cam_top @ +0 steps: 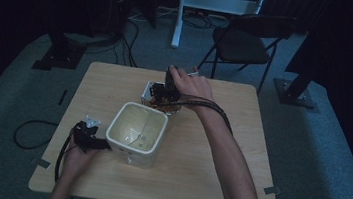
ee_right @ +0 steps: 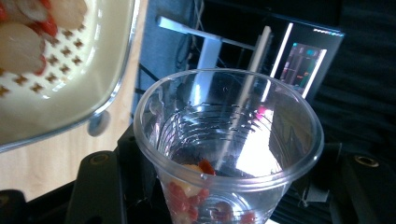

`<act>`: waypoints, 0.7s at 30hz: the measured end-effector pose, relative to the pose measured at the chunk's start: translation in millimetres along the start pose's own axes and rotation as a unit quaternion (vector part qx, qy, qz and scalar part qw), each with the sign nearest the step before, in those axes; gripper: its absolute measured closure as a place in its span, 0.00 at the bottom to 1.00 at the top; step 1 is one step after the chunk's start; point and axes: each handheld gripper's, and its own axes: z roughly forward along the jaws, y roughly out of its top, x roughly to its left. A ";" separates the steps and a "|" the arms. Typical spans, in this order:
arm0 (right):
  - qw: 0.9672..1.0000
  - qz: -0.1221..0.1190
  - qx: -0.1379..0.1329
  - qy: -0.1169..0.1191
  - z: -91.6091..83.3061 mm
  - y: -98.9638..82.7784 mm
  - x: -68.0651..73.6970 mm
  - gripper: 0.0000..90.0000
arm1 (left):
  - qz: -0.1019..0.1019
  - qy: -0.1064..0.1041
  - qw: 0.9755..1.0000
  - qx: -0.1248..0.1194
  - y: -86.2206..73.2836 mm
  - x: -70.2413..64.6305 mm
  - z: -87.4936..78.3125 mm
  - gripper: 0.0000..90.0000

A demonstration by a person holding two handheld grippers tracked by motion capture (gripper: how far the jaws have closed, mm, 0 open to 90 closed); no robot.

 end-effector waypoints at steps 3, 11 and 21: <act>1.000 0.004 -0.004 0.004 0.3 0.0 1.3 0.40 | 0.000 0.000 1.000 0.000 0.0 0.0 0.0 0.04; 1.000 0.009 -0.013 0.006 -3.0 -0.1 -1.4 0.40 | 0.000 0.000 1.000 0.000 0.0 0.0 0.0 0.04; 0.995 0.087 -0.040 0.036 -1.2 -6.4 -1.3 0.40 | 0.001 0.001 1.000 0.000 0.0 0.2 0.0 0.04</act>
